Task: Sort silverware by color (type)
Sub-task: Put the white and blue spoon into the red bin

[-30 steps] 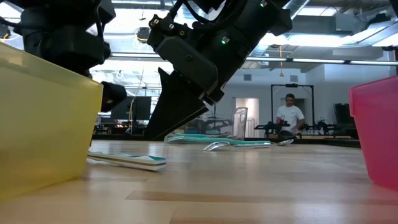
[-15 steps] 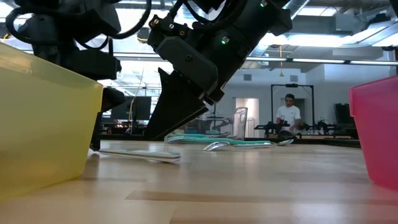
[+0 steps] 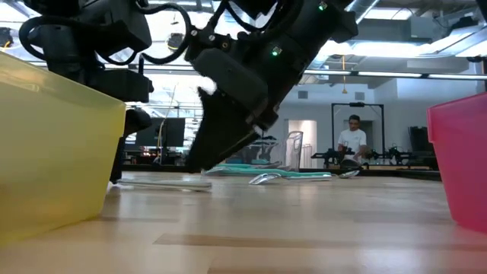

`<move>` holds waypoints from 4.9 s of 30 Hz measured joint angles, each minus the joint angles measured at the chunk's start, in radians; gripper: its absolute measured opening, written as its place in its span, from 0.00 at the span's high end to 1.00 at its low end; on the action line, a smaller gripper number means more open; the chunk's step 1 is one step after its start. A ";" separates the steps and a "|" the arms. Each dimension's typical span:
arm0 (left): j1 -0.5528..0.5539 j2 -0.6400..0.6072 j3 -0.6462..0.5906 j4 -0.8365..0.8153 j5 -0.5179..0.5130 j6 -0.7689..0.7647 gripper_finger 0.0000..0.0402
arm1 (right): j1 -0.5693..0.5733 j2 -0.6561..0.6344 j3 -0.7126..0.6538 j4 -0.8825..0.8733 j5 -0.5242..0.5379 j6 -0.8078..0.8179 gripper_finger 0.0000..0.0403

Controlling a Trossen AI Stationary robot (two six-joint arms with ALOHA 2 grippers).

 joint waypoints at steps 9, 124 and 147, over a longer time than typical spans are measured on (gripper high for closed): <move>0.000 0.004 0.062 -0.138 -0.018 -0.025 0.98 | -0.006 -0.118 0.027 -0.138 0.022 -0.061 0.37; -0.115 -0.219 -0.217 1.494 -0.009 0.026 1.00 | 0.001 -0.333 -0.018 0.509 0.058 -0.349 0.55; -0.115 -0.219 -0.217 1.461 -0.061 -0.012 0.96 | 0.020 -0.333 -0.018 0.467 0.106 -0.348 0.89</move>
